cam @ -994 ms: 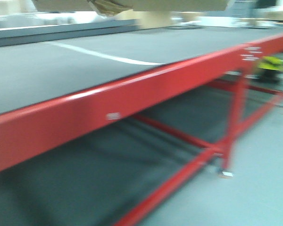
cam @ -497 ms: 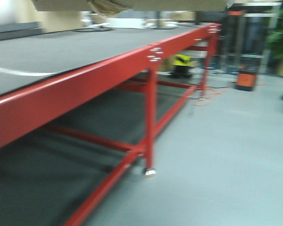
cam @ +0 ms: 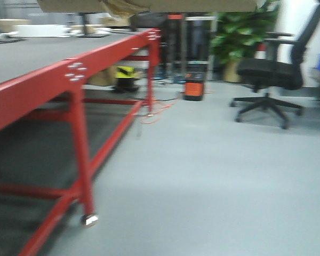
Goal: Stack two boxes on right shelf middle
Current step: 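Back the base away from the table holding the box up, then turn and drive the base to the steel shelf with blue bins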
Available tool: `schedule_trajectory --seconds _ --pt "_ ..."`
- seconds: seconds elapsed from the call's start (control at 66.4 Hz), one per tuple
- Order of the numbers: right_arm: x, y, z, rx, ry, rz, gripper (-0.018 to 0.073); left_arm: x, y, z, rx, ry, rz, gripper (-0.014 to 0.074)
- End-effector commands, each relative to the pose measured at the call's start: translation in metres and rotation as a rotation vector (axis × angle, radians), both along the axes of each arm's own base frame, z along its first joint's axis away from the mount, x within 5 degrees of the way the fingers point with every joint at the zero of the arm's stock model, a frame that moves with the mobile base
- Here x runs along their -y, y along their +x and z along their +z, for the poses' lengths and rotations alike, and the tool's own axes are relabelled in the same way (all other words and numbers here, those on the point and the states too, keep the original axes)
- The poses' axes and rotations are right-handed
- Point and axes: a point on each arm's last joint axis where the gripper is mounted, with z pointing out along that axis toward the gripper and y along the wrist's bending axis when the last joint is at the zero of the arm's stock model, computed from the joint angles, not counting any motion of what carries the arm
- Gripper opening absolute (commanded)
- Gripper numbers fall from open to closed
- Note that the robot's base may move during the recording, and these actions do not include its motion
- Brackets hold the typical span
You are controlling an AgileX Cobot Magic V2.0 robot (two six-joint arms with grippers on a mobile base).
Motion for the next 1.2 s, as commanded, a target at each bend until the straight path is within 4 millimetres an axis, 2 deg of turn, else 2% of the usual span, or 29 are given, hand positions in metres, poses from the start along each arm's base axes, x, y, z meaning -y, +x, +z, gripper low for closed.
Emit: schedule_trajectory --seconds 0.0,1.19 --pt "-0.0005 -0.0066 0.0174 0.111 0.007 0.043 -0.0168 -0.0042 -0.0029 0.0089 0.052 0.001 0.002 -0.0111" --pt "-0.0005 -0.0066 0.0174 0.111 0.007 0.043 -0.0168 -0.0042 -0.0029 0.0089 0.052 0.001 0.002 -0.0111"
